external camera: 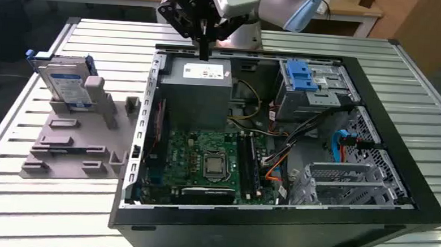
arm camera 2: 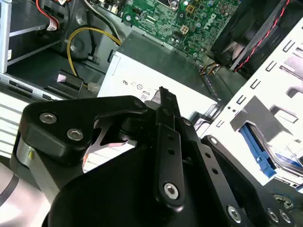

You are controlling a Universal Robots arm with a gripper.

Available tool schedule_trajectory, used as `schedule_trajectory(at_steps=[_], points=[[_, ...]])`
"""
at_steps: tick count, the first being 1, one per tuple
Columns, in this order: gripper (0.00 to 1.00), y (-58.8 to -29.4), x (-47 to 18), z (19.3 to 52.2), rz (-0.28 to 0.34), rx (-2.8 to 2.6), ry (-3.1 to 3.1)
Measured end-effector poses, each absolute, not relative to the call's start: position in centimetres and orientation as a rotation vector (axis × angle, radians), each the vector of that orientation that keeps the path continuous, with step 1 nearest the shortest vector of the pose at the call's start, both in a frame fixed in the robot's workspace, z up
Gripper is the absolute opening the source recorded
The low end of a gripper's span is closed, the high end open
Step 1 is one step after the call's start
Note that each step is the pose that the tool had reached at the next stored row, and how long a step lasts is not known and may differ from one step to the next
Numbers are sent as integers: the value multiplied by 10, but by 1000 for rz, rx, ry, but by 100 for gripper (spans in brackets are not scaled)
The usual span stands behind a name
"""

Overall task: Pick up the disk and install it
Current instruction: 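Reach for the disk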

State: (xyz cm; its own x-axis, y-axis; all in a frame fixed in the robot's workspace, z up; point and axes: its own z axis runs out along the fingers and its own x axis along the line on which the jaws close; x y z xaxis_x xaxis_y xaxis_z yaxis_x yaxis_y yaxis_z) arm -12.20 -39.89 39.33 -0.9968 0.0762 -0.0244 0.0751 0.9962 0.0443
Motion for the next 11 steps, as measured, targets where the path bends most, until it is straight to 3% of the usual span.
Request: schedule_trajectory(at_steps=[11], points=[[11,-399,-124,393,68,118,3112]])
